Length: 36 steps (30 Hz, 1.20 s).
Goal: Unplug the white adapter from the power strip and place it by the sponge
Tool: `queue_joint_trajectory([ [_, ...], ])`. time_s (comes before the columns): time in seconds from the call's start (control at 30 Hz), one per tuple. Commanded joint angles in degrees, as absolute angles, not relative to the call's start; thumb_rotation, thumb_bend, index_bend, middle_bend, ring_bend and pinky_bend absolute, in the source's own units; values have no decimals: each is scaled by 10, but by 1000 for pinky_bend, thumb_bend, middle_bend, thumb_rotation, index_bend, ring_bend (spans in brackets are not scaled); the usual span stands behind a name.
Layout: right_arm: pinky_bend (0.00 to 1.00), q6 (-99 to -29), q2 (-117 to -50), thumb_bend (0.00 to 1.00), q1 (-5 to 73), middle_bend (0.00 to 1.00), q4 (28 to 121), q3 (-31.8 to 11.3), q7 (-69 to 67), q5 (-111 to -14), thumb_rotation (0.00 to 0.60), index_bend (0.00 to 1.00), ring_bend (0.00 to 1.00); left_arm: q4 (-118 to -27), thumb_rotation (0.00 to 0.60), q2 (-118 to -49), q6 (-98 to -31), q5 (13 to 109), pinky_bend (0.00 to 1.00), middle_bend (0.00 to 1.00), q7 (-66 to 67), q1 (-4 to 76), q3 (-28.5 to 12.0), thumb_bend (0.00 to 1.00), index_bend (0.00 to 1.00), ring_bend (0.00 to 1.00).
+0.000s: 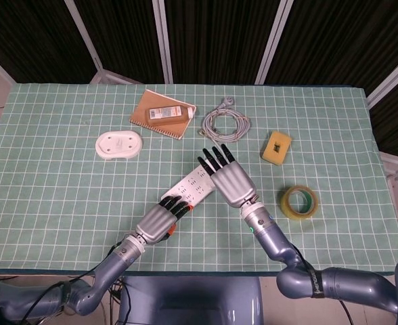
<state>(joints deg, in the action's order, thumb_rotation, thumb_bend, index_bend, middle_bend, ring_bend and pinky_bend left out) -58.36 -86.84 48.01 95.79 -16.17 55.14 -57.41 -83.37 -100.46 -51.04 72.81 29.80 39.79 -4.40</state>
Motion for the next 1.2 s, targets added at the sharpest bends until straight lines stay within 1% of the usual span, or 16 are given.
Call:
queue_joint_trajectory([
  [0.03, 87, -584, -878, 187, 488, 6, 942, -154, 544, -566, 600, 0, 12, -828, 600, -1009, -515, 733, 141, 115, 289, 396, -38, 623, 137, 37],
  [0.33, 114, -582, -902, 188, 510, 37, 908, -136, 541, -560, 600, 0, 39, -812, 600, -1021, -532, 746, 186, 124, 264, 387, -26, 623, 145, 53],
  [0.53, 137, -573, -918, 188, 524, 62, 879, -128, 540, -543, 600, 2, 62, -805, 600, -1025, -534, 748, 187, 124, 255, 385, -22, 623, 149, 54],
  [0.83, 206, -545, -945, 187, 542, 142, 820, -113, 519, -538, 600, 126, 135, -800, 600, -1025, -534, 753, 187, 123, 248, 386, -19, 623, 149, 54],
  [0.97, 223, -532, -958, 188, 546, 178, 790, -105, 501, -540, 600, 174, 167, -794, 600, -1026, -532, 752, 187, 122, 245, 386, -19, 623, 149, 54],
  [1.07, 240, -523, -970, 204, 549, 207, 768, -102, 489, -538, 600, 214, 195, -790, 600, -1027, -530, 752, 187, 121, 243, 387, -18, 623, 149, 54],
  [1.2, 253, -513, -988, 213, 555, 221, 739, -99, 477, -539, 600, 232, 210, -787, 600, -1030, -527, 752, 187, 122, 238, 389, -18, 622, 149, 54],
])
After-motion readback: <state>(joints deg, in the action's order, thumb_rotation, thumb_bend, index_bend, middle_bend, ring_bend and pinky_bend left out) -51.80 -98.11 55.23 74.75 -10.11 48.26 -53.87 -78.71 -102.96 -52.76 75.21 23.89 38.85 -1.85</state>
